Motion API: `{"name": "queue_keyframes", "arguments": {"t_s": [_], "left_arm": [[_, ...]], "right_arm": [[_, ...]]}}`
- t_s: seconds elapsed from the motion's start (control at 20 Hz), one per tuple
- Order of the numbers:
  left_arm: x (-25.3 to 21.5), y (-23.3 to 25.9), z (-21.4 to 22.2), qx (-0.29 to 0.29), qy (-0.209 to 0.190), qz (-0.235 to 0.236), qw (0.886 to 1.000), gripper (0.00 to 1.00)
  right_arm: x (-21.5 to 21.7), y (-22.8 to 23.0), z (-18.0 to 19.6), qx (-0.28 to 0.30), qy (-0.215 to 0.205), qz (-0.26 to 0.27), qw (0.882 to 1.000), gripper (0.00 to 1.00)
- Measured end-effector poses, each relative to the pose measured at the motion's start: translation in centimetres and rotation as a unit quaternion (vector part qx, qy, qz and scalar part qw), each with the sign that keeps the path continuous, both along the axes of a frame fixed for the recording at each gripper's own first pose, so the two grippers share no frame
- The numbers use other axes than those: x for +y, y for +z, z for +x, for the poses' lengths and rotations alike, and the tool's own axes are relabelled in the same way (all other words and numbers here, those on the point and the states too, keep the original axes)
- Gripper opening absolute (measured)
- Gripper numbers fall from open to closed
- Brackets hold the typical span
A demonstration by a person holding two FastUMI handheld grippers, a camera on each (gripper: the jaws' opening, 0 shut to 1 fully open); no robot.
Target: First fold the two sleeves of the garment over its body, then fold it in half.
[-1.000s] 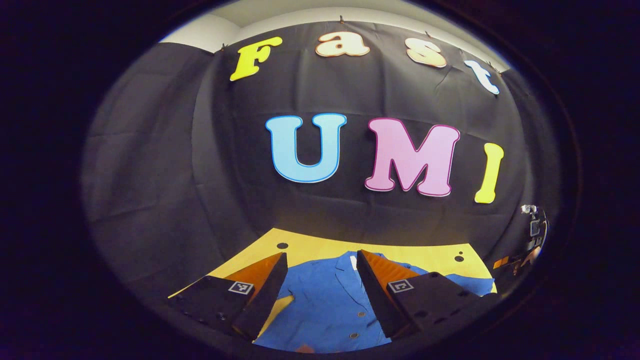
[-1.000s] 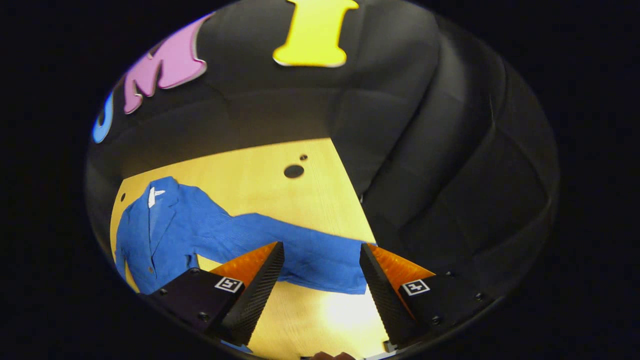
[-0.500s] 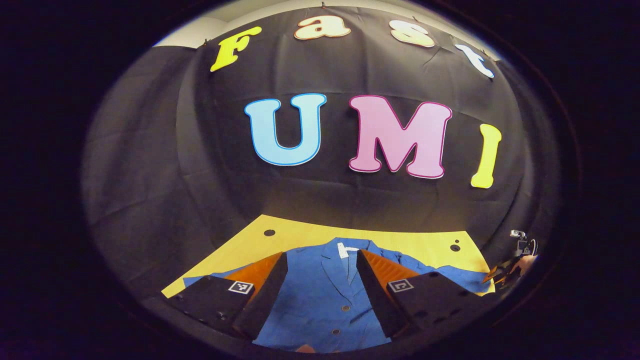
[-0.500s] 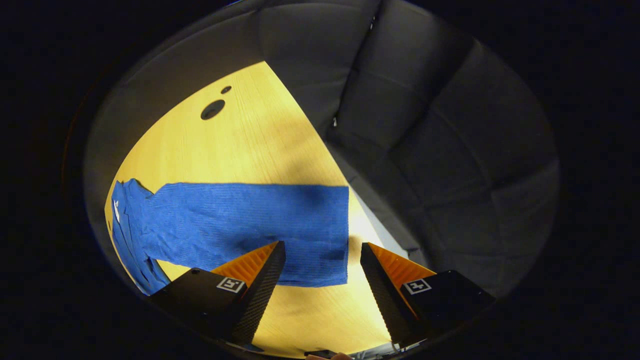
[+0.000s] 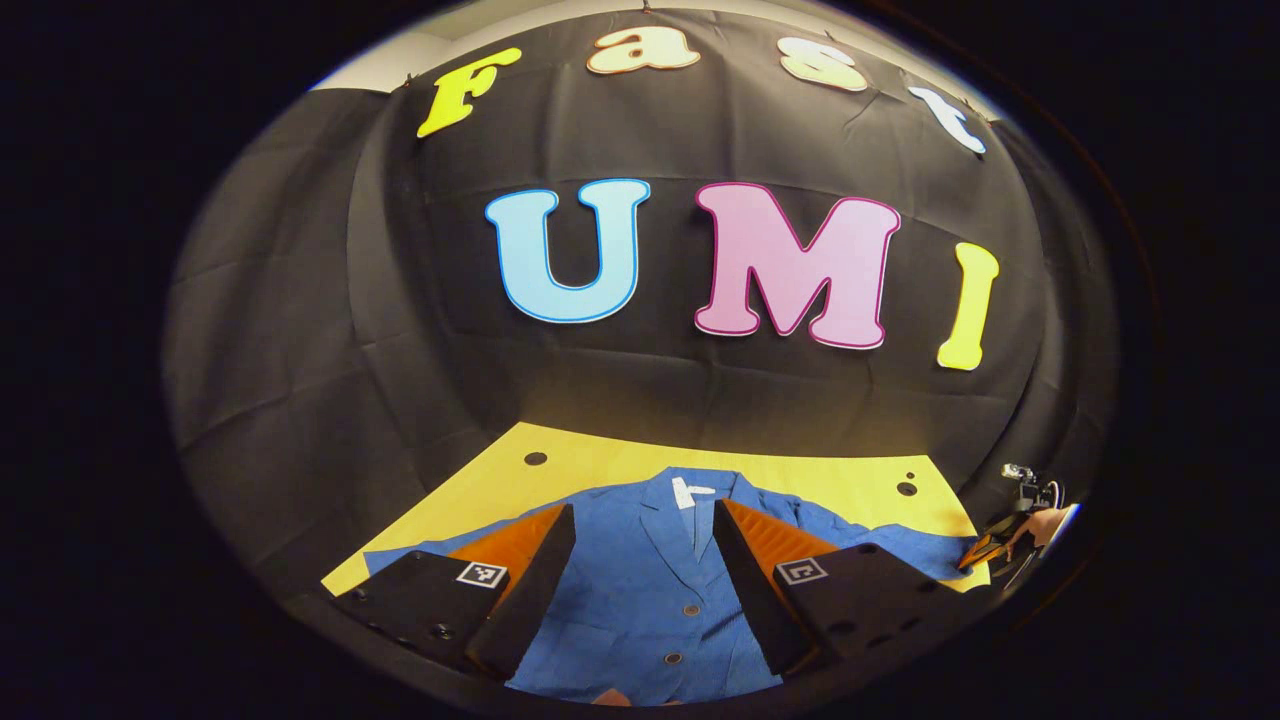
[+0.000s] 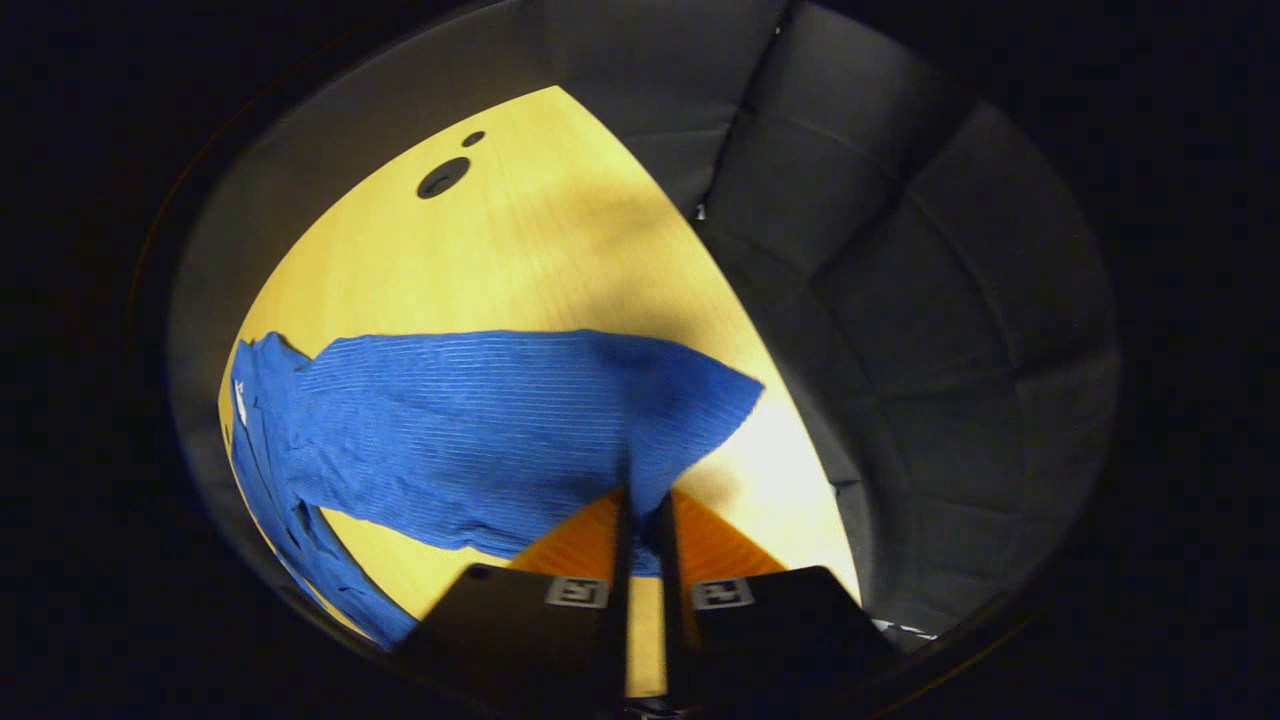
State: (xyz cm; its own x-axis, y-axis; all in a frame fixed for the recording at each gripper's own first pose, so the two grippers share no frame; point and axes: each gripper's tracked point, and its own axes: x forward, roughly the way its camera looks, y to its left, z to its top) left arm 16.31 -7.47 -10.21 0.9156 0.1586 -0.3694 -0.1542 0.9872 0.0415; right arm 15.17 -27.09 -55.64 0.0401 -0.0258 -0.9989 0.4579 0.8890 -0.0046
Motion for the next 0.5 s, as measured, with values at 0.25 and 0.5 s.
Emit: {"name": "queue_keyframes", "arguments": {"t_s": [0.25, 0.5], "left_arm": [[2.6, 0.2, -1.6, -0.010, 0.009, -0.003, 1.000, 0.80], [6.6, 1.0, -3.9, -0.021, 0.017, -0.006, 1.000, 0.80]], "right_arm": [[0.8, 0.4, 0.4, -0.029, 0.019, -0.007, 0.999, 0.05], [2.4, 4.6, 1.7, -0.095, 0.032, -0.038, 0.994, 0.05]]}}
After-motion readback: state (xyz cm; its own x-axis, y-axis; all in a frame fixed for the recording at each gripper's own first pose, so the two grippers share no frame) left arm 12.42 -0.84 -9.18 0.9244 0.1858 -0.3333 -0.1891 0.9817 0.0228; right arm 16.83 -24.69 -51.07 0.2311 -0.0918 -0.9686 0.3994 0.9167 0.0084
